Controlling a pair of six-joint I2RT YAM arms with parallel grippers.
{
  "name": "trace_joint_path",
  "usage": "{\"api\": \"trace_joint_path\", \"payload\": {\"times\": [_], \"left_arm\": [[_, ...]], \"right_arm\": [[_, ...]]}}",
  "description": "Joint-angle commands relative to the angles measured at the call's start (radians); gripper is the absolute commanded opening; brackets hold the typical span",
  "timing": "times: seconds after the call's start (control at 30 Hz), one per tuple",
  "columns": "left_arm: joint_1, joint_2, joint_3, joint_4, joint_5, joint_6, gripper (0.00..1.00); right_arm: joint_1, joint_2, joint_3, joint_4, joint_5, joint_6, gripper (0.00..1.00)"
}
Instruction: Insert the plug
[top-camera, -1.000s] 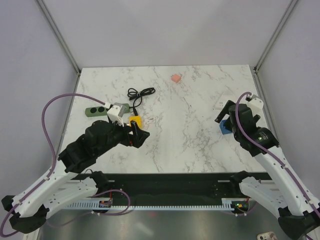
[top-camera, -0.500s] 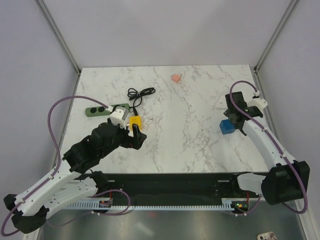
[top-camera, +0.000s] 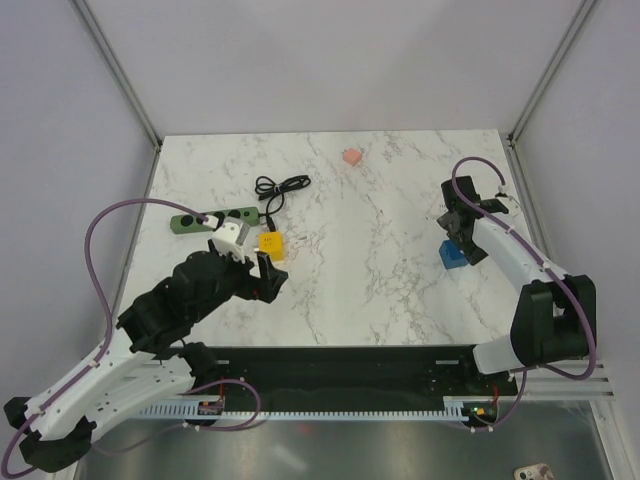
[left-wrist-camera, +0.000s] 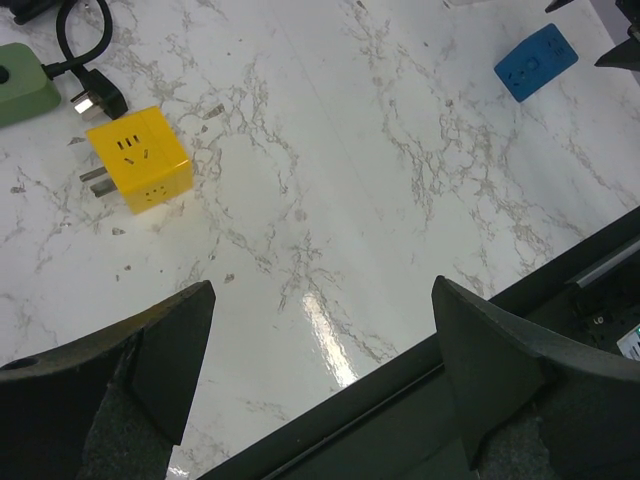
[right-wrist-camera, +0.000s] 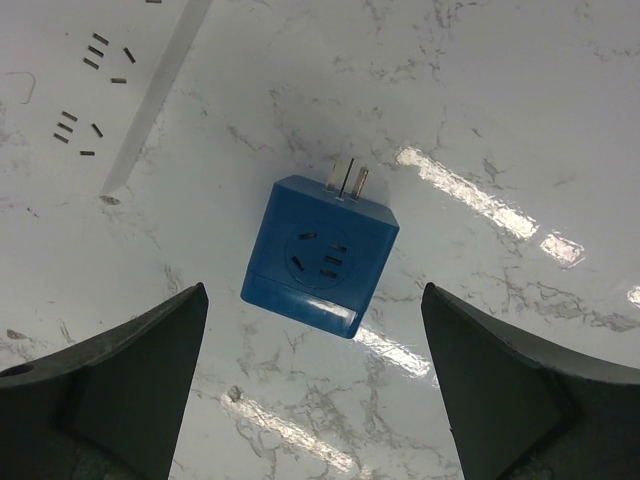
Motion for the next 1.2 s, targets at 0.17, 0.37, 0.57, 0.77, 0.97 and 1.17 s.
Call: {"api": "trace_joint_path", "payload": {"times": [0.17,0.37,0.57,0.77,0.97,1.17], "left_arm": [[-0.003,-0.005,-0.004,0.005,-0.026,0.054,0.97],[-0.003,-0.014,-0.008,0.007,-0.029,0.048,0.96],[-0.003,-0.007,-0.010,0.007,-0.032,0.056,0.97],[-0.003,-0.002,-0.007,0.008,-0.032,0.060,0.96],[-0.003,-0.005,-0.004,0.010,-0.039,0.024,0.96],[0.000,0.093,0.038,-0.007,0.017,-0.077,0.93]], "right_arm": [[-0.006,0.069,-0.061,0.085,-0.021,0.066,0.96],[-0.008,0.122,-0.075,0.142,-0.051,-0.022,0.94],[-0.008,0.125,-0.113,0.278,-0.140,-0.287,0.81],[0.014,0.083,-0.152,0.396,-0.332,-0.628,0.65],[0.300,0.024,-0.144,0.413,-0.373,-0.817,0.64],[0.463,-0.065,-0.288,0.562,-0.472,-0.828,0.63]]}}
